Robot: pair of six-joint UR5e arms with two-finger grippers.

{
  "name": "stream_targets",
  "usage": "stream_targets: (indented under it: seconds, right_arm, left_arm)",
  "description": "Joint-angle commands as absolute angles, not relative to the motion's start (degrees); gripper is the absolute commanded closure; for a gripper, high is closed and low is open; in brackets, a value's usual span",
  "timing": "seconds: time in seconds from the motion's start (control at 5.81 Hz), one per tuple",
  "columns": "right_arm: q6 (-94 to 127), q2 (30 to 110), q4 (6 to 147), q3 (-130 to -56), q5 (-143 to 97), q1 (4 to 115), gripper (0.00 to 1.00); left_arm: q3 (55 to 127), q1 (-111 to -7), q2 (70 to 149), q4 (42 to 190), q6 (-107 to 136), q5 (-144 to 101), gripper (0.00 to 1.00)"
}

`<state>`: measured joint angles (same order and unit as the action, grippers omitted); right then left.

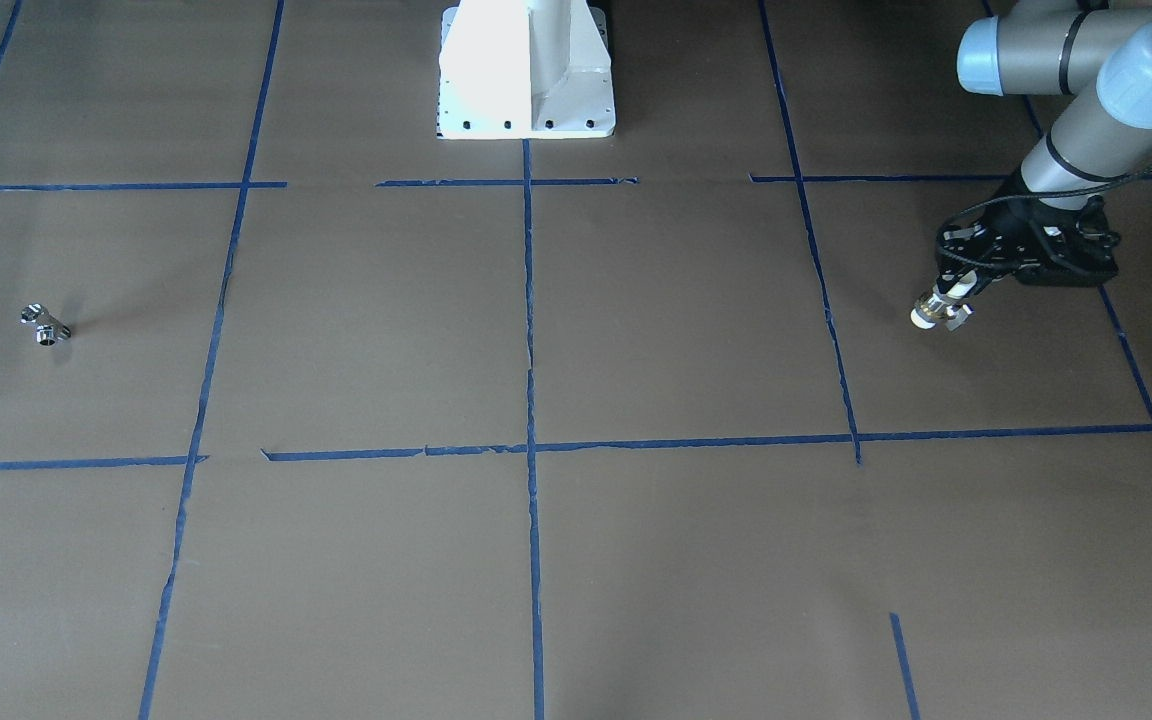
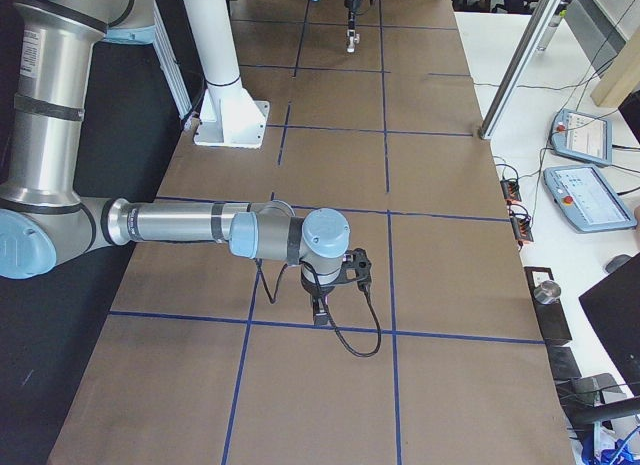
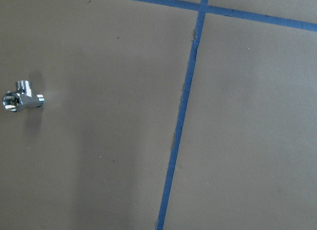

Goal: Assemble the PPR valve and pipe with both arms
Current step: 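Carry the valve with the left gripper to the table center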

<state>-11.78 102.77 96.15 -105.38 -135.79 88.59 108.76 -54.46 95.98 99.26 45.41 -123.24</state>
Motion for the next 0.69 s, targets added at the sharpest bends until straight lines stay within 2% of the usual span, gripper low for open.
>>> stream_targets:
  seconds: [0.0, 0.34, 0.52]
  right_arm:
    - [-11.78, 102.66, 96.15, -105.38, -135.70, 88.59, 0.00]
    - [-11.78, 102.66, 96.24, -105.29, -135.79, 88.59, 0.00]
    - [-11.78, 102.66, 96.24, -105.29, -135.70, 88.59, 0.00]
  left_arm:
    - [108.64, -53.10, 108.13, 87.33, 52.49, -123.05, 1.00]
    - [105.76, -43.82, 118.67, 86.66, 72.84, -120.17, 1.00]
    - [100.69, -40.03, 126.31, 86.75, 81.21, -118.58, 1.00]
